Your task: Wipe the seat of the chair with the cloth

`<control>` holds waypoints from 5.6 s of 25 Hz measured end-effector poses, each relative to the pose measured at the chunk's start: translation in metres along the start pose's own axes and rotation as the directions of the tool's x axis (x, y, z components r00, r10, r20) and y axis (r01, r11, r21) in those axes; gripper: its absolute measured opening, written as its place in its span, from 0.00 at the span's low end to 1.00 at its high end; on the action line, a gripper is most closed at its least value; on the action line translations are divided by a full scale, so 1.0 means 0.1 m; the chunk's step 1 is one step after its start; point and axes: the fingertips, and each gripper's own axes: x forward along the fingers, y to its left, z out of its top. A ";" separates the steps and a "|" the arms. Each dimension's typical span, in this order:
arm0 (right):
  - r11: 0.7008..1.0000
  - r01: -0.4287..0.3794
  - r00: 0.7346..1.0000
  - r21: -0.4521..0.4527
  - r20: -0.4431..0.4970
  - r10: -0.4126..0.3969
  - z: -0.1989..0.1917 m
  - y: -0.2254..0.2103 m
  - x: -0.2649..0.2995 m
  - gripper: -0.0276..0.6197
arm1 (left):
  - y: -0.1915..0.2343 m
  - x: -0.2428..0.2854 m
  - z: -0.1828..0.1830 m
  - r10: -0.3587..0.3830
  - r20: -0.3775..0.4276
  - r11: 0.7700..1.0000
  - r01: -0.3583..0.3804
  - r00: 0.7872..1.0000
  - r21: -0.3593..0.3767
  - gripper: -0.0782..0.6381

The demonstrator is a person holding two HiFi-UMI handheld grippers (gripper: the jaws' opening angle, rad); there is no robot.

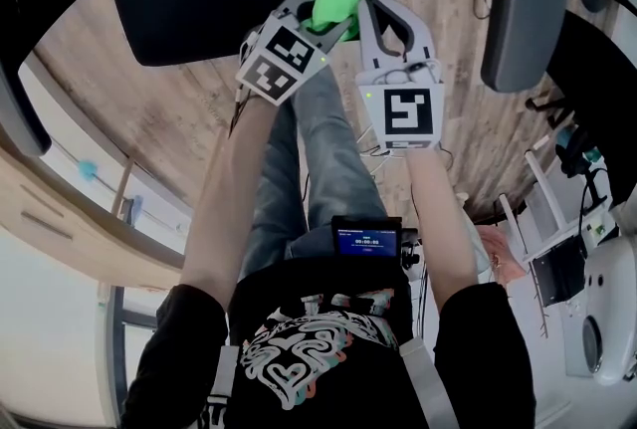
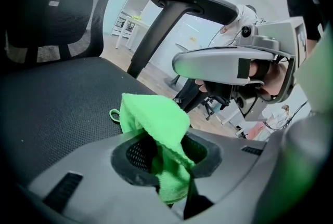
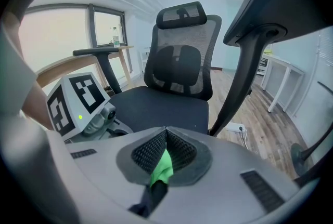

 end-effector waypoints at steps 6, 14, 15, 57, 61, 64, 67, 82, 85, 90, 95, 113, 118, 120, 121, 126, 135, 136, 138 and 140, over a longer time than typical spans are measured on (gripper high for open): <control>1.000 0.001 1.000 0.005 -0.004 -0.001 0.00 -0.02 0.00 0.05 | 0.04 -0.01 0.00 0.002 -0.005 1.000 -0.002 1.000 -0.008 0.26; 1.000 0.009 1.000 0.006 -0.006 -0.009 0.00 -0.04 0.01 0.05 | 0.10 -0.04 0.00 0.021 -0.010 0.999 -0.021 1.000 -0.027 0.26; 1.000 0.013 1.000 0.010 -0.006 -0.013 -0.01 -0.06 0.00 0.05 | 0.12 -0.05 0.00 0.030 -0.012 0.999 -0.031 0.999 -0.035 0.26; 0.998 -0.030 1.000 -0.046 0.002 0.031 0.05 0.13 0.04 0.05 | 1.91 -2.15 -0.90 0.618 -0.032 0.752 -0.603 0.785 -0.267 0.26; 0.998 -0.034 0.999 -0.047 0.003 0.034 0.05 0.15 0.04 0.05 | 1.94 -2.26 -0.97 0.639 -0.044 0.734 -0.626 0.768 -0.262 0.26; 0.998 -0.037 0.999 -0.045 0.006 0.037 0.07 0.18 0.06 0.05 | 1.97 -2.32 -1.00 0.658 -0.047 0.721 -0.647 0.751 -0.250 0.26; 0.998 -0.041 0.999 -0.043 0.005 0.041 0.08 0.18 0.06 0.05 | 1.97 -2.33 -0.99 0.667 -0.042 0.714 -0.655 0.744 -0.247 0.26; 0.999 -0.039 0.999 -0.016 0.001 0.039 0.01 0.15 0.07 0.05 | 2.03 -2.28 -0.97 0.656 -0.068 0.731 -0.655 0.752 -0.191 0.26; 0.999 -0.040 0.999 -0.007 -0.004 0.040 -0.04 0.16 0.08 0.05 | 2.06 -2.24 -0.95 0.651 -0.064 0.736 -0.649 0.757 -0.191 0.26; 0.999 -0.045 0.999 -0.002 -0.012 0.045 -0.06 0.18 0.09 0.05 | 2.11 -2.08 -0.80 0.623 -0.061 0.766 -0.624 0.780 -0.157 0.26; 0.999 -0.043 0.999 0.006 -0.016 0.043 -0.07 0.16 0.10 0.05 | 1.97 -1.64 -0.57 0.539 -0.045 0.837 -0.541 0.841 -0.082 0.26; 1.000 -0.006 1.000 0.018 -0.006 0.007 -0.10 -0.03 0.09 0.05 | 0.58 -0.25 0.05 0.162 0.018 0.985 -0.163 0.987 0.063 0.26; 1.000 -0.006 1.000 0.004 -0.011 0.006 -0.08 -0.07 0.08 0.05 | 0.55 -0.25 0.02 0.152 0.018 0.985 -0.153 0.988 0.080 0.26; 1.000 -0.003 1.000 0.001 -0.011 0.003 -0.07 -0.09 0.07 0.05 | 0.56 -0.25 0.02 0.153 0.021 0.986 -0.154 0.988 0.068 0.26; 1.000 -0.004 1.000 0.000 -0.010 0.004 -0.07 -0.10 0.06 0.05 | 0.56 -0.25 0.02 0.154 0.022 0.986 -0.155 0.988 0.063 0.26; 1.000 0.004 1.000 -0.025 0.017 -0.004 -0.09 -0.10 0.04 0.05 | 0.57 -0.25 -0.01 0.139 0.032 0.990 -0.140 0.990 0.024 0.26; 0.998 -0.003 0.999 -0.057 0.038 0.005 0.00 -0.10 -0.03 0.05 | 0.59 -0.71 0.04 0.142 0.132 0.989 -0.147 0.981 0.028 0.26; 0.998 -0.007 0.999 -0.063 0.047 0.010 0.03 -0.09 -0.02 0.05 | 0.61 -0.80 0.05 0.160 0.143 0.986 -0.166 0.977 0.033 0.26; 0.997 -0.013 0.999 -0.079 0.043 0.016 0.10 -0.07 -0.02 0.05 | 0.66 -0.98 0.09 0.206 0.179 0.978 -0.210 0.962 0.003 0.26; 0.994 -0.016 1.000 -0.105 0.013 0.017 0.16 -0.05 -0.03 0.05 | 0.71 -1.15 0.12 0.253 0.211 0.967 -0.253 0.944 -0.031 0.26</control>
